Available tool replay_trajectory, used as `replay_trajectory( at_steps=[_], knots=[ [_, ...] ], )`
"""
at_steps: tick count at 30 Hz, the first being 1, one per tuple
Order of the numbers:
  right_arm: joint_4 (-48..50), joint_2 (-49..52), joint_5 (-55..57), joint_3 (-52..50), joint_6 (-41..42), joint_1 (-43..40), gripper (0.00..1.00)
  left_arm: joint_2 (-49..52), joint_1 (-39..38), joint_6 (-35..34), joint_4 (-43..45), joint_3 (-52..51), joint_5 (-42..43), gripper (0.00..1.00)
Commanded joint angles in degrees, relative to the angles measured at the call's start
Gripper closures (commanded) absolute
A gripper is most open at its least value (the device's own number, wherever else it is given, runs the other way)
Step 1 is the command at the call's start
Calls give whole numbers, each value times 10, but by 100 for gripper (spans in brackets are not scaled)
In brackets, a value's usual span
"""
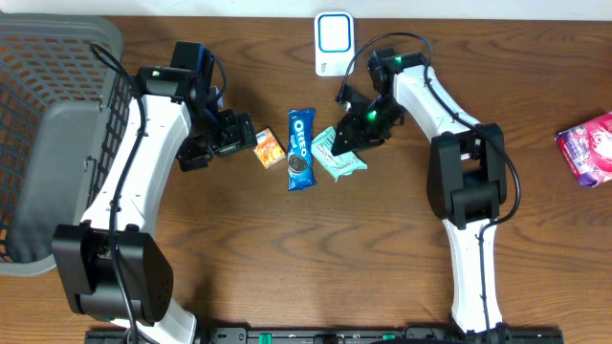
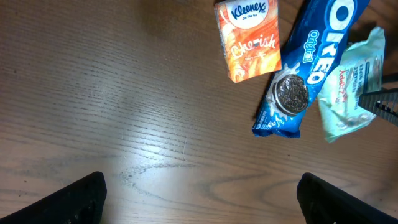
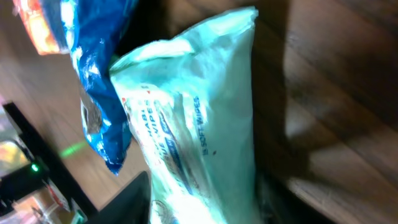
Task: Scan the item barcode
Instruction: 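Reach the right gripper to the mint-green wipes and grasp them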
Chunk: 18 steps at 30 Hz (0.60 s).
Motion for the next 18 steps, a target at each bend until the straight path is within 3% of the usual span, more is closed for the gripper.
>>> replay_trajectory(
  at_steps=[1, 10, 12, 13, 14, 18],
  knots=[
    [-5, 8, -14, -5, -14, 8, 63, -7, 4, -7, -2, 3, 1, 2],
    [82, 8, -14, -99, 34, 38, 66, -7, 4, -8, -2, 3, 1, 2],
    [95, 8, -14, -113, 58, 41, 76, -7, 4, -8, -2, 3, 1, 2],
    [97, 8, -14, -114, 73, 42, 92, -7, 4, -7, -2, 3, 1, 2],
    [97, 8, -14, -114, 89, 42, 99, -7, 4, -8, -2, 3, 1, 2],
    [80, 7, -42, -100, 127, 35, 99, -7, 4, -8, -2, 3, 1, 2]
  ],
)
